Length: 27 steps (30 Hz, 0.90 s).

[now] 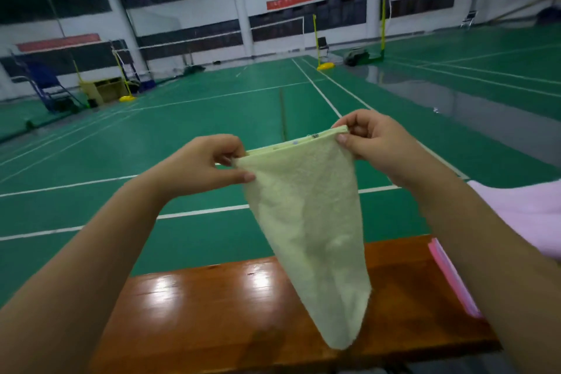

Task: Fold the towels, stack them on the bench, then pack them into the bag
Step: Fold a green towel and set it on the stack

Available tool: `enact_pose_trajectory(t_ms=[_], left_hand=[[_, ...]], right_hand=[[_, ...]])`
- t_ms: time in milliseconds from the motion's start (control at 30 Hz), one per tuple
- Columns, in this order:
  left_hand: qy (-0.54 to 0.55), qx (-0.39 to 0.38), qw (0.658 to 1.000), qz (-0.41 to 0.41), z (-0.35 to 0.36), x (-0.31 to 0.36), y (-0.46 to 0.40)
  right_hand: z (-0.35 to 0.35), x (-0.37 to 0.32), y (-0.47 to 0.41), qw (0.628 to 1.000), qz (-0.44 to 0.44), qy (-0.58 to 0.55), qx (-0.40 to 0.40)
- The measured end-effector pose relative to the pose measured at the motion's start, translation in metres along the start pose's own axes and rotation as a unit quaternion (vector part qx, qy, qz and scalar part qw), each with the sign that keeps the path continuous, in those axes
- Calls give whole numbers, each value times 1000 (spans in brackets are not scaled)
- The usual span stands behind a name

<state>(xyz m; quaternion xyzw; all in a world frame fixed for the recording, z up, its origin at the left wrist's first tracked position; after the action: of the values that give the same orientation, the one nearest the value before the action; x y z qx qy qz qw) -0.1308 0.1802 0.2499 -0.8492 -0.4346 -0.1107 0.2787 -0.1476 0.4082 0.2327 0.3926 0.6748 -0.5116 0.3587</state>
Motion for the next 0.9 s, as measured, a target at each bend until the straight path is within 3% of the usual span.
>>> enact_pose_trajectory(t_ms=[100, 233, 333, 400, 500, 633, 767, 900], left_hand=[[-13, 46, 999, -9, -4, 3, 0], [133, 135, 982, -25, -10, 16, 15], [232, 188, 954, 8, -16, 36, 24], [269, 218, 938, 20, -20, 44, 28], [286, 251, 924, -28, -22, 38, 30], [269, 252, 922, -119, -4, 7, 24], [365, 210, 882, -210, 35, -40, 10], [412, 202, 860, -221, 51, -59, -8]], right_hand=[[-2, 1, 6, 1000, 18, -13, 0], [-11, -12, 22, 998, 8, -69, -3], [-17, -22, 29, 994, 9, -109, -8], [-19, -27, 31, 990, 14, -138, -14], [-17, -33, 29, 988, 12, -149, -27], [-12, -11, 15, 990, 36, -133, -17], [0, 31, -5, 991, 93, -100, -10], [0, 49, -27, 991, 103, -81, 13]])
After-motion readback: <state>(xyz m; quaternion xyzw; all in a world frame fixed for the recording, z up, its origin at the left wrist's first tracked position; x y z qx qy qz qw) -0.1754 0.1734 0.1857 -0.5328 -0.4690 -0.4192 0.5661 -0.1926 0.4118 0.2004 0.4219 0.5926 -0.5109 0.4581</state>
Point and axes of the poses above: each hand's wrist, its own y-axis away from the middle knuckle, its own z-axis out of the palm, x = y × z, the point moved 9 cm from there along -y, towards the middle knuckle, and after that the axes turned 2 degrees about y, right-handed, at the moved point
